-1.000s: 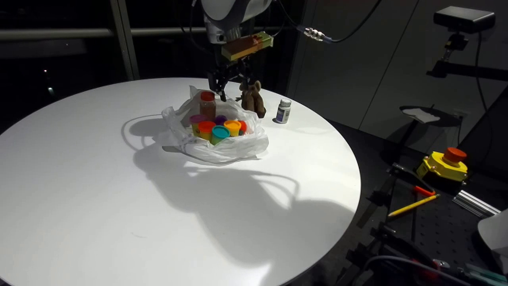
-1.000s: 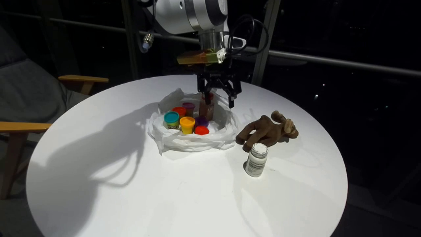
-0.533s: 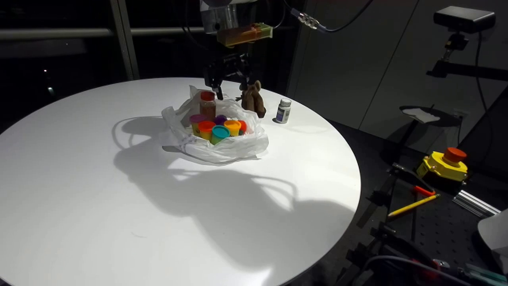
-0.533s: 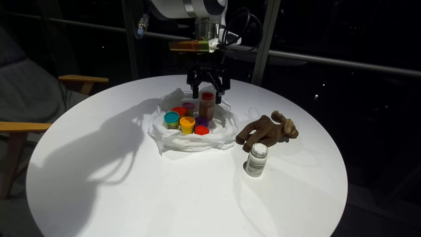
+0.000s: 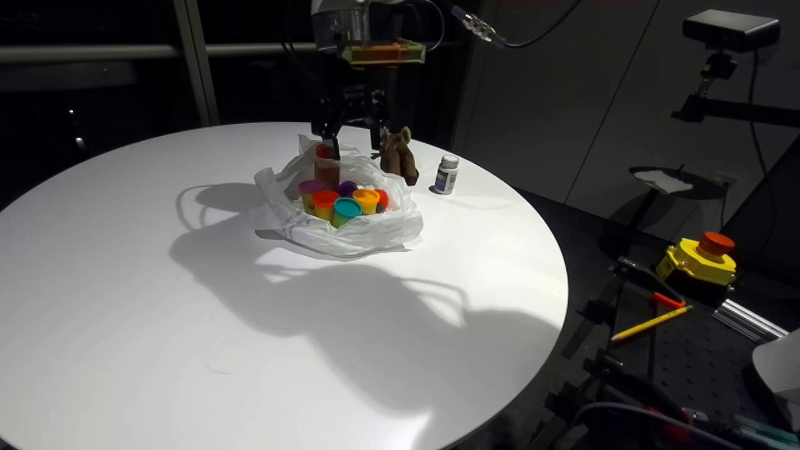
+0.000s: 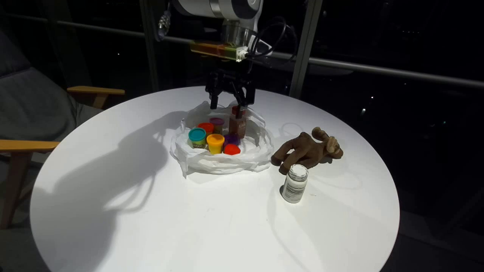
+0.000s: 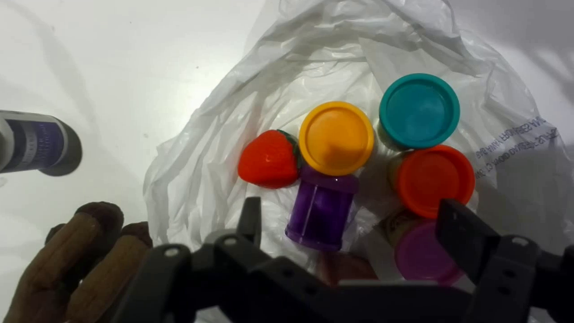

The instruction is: Remove the objects from the plastic and put them on the table

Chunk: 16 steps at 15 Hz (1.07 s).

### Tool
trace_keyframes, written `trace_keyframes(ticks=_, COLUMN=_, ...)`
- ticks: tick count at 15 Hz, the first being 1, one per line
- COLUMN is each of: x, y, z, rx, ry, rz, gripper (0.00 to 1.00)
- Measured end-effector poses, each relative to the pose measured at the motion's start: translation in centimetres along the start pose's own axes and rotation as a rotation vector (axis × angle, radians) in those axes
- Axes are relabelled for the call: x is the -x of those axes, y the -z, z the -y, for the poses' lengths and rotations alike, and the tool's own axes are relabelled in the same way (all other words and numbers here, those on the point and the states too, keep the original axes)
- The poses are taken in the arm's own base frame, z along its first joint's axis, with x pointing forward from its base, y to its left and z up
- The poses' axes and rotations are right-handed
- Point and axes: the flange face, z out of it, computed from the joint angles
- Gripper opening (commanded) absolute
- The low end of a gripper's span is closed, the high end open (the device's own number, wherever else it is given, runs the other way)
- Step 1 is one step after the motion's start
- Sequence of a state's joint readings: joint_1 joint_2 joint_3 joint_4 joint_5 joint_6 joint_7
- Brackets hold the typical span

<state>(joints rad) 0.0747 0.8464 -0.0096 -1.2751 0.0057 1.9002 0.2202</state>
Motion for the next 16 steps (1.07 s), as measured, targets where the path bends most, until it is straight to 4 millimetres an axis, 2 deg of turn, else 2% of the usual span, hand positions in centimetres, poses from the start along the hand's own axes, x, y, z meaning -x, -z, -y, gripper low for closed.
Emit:
trace_keyframes(ticks=6, x=-2.0, y=-1.7, z=0.4, rx=-0.031, ry=0.028, rz=-0.105, gripper=1.0)
trace_keyframes(ticks=10, x=-3.3, y=-1.9, z=0.7, rx=-0.067, ry=0.046, rz=-0.199, gripper=1.0)
trace_keyframes(ticks=12, x=-3.8, y=-1.8, z=0.7, rx=-0.075, ry=0.049, rz=-0.225, gripper=0.75)
trace_keyframes(ticks=16, x=-4.2, y=-1.3, z=0.4, rx=-0.079, ry=0.049, rz=-0.245, gripper=0.42)
